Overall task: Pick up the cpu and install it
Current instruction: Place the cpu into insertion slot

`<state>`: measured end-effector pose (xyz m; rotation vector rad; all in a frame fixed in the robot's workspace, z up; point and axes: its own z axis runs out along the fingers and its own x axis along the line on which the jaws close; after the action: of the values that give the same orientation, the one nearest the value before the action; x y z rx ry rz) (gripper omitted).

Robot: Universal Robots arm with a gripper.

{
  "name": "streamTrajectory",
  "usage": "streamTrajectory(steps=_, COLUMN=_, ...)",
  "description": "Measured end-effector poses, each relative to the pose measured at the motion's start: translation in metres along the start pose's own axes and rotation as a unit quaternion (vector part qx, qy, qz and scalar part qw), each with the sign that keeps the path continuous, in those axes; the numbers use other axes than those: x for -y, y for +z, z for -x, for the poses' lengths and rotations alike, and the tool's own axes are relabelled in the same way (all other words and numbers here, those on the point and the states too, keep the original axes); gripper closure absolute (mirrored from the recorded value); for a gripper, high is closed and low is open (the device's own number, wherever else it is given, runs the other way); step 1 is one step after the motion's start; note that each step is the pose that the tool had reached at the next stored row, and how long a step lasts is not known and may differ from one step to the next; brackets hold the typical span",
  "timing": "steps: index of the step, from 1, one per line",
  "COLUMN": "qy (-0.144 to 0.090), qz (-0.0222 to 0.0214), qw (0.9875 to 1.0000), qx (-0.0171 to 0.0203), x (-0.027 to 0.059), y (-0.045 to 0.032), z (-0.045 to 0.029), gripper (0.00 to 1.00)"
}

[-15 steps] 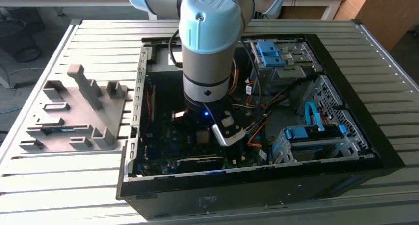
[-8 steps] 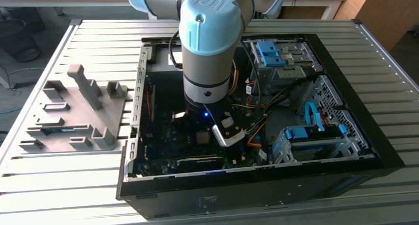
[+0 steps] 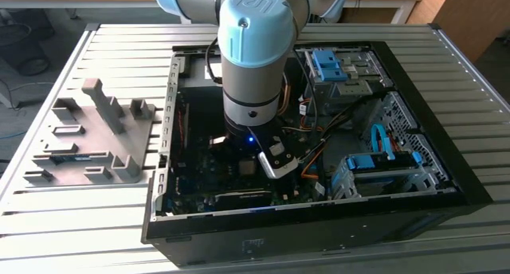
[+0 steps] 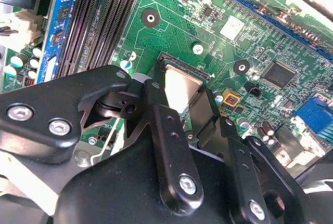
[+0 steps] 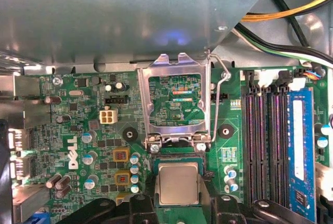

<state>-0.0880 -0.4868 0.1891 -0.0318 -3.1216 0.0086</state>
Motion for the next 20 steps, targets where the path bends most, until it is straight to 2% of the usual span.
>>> streamTrajectory(steps=2, qy=0.0, qz=0.0, qw=1.0, qx=0.0, x=0.0, y=0.0001, z=0.0, gripper=0.56)
streamTrajectory(steps=3, qy=0.0, qz=-0.0001, qw=1.0, qx=0.0001, x=0.0, y=0.0001, z=0.0, gripper=0.49)
streamTrajectory(steps=7, qy=0.0, qz=-0.0004, qw=1.0, qx=0.0, x=0.0001, y=-0.0015, z=0.0, gripper=0.49)
streamTrajectory(steps=12, qy=0.0, qz=-0.0003, qw=1.0, qx=0.0003, x=0.0002, y=-0.0127, z=-0.0003, gripper=0.49)
streamTrajectory(steps=16, qy=0.0, qz=-0.0002, qw=1.0, qx=0.0003, x=0.0001, y=-0.0128, z=-0.0003, gripper=0.49)
streamTrajectory(steps=20, qy=0.0, qz=-0.0003, qw=1.0, qx=-0.0034, x=0.0001, y=-0.012, z=0.003, gripper=0.49)
